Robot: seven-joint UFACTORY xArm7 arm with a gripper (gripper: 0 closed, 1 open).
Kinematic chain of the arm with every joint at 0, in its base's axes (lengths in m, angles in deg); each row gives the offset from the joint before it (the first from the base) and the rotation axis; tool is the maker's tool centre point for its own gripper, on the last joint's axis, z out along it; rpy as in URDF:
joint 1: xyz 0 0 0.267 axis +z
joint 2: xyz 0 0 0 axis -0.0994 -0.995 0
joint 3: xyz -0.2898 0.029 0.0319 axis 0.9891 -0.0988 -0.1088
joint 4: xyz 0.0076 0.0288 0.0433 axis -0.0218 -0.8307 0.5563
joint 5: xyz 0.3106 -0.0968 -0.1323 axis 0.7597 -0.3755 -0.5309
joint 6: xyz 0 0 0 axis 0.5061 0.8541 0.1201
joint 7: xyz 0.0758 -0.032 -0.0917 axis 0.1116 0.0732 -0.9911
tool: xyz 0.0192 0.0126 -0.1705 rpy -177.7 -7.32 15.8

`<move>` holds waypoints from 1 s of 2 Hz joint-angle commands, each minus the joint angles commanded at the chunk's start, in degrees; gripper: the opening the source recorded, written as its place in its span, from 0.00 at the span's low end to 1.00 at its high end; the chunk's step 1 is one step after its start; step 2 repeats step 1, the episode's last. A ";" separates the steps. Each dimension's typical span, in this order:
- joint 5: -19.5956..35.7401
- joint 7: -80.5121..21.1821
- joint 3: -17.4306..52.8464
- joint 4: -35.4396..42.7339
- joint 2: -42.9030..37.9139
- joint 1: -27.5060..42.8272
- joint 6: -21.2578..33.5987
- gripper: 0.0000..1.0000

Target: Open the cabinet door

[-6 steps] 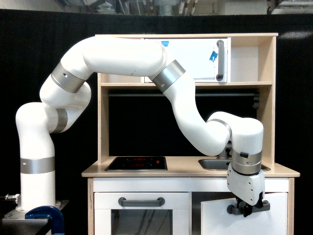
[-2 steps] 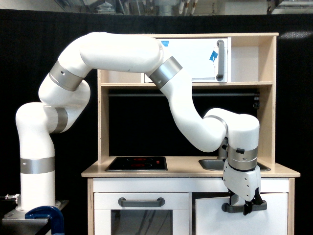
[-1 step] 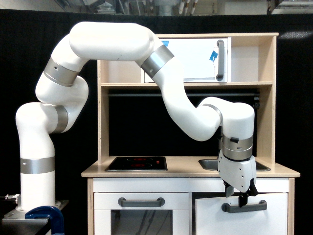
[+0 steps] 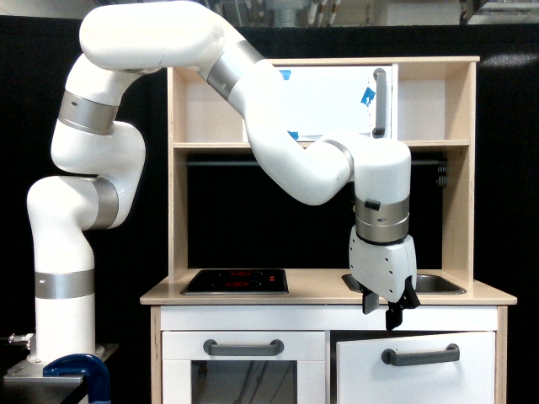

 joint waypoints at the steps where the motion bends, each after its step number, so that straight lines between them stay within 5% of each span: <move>1: 1.81 -4.98 1.54 -6.05 6.32 -3.39 2.55 1.00; 2: 1.81 -4.98 1.54 -6.05 6.32 -3.39 2.55 1.00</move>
